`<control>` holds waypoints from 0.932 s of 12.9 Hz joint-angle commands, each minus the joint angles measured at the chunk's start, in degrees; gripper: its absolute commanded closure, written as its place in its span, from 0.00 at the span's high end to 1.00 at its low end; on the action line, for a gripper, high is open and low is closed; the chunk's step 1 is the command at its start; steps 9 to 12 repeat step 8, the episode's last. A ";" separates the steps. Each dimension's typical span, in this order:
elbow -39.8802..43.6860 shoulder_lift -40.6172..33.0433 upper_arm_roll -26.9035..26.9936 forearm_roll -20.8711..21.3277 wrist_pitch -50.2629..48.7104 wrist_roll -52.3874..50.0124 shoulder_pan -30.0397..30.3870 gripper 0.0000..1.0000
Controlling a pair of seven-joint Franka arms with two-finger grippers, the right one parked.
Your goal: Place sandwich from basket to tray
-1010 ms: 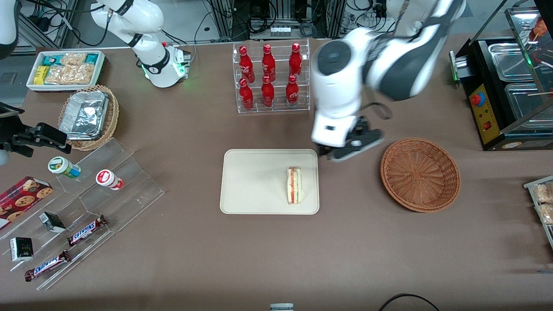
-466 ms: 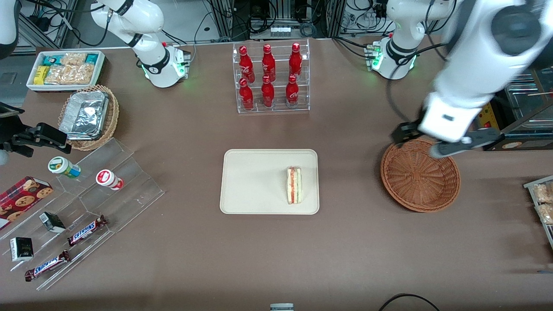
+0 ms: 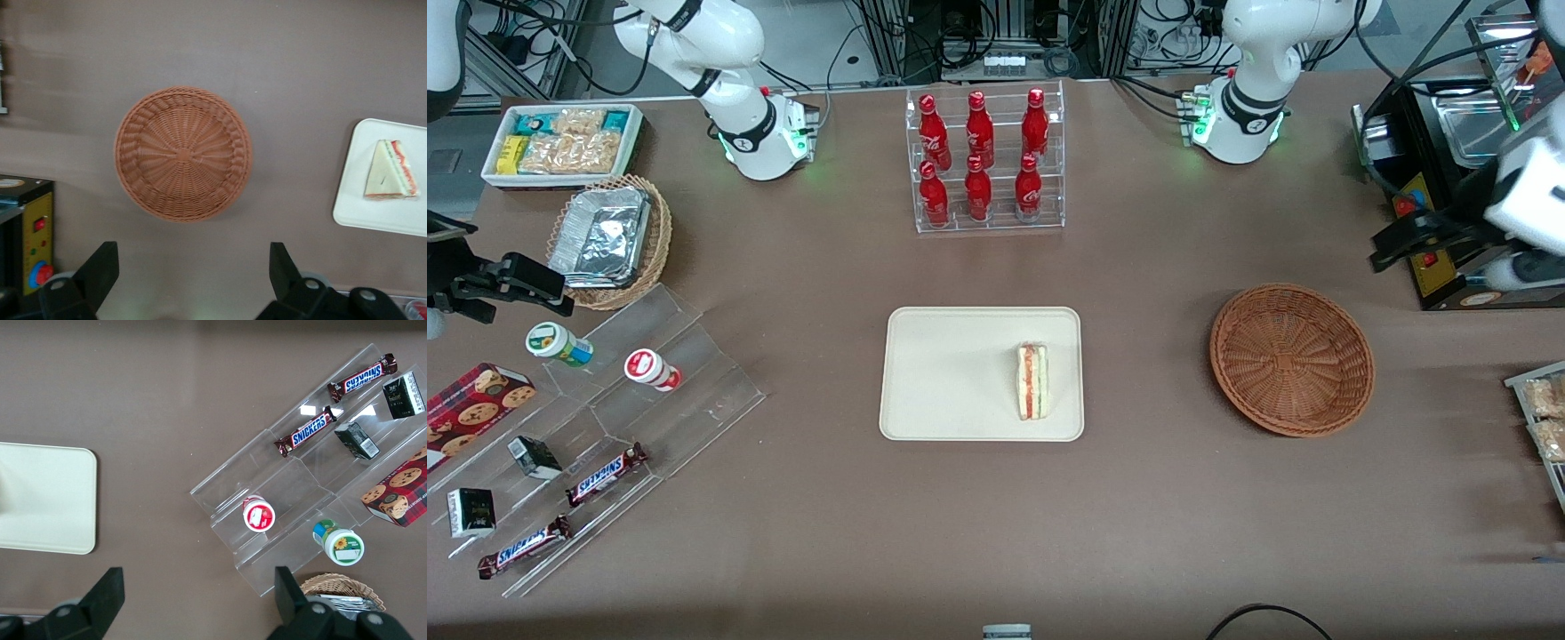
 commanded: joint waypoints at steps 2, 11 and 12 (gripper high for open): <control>-4.60 -3.83 11.65 -0.96 0.69 4.15 -9.24 1.00; -2.49 -2.60 9.30 -0.44 0.60 4.51 -8.72 1.00; -2.49 -2.60 9.30 -0.44 0.60 4.51 -8.72 1.00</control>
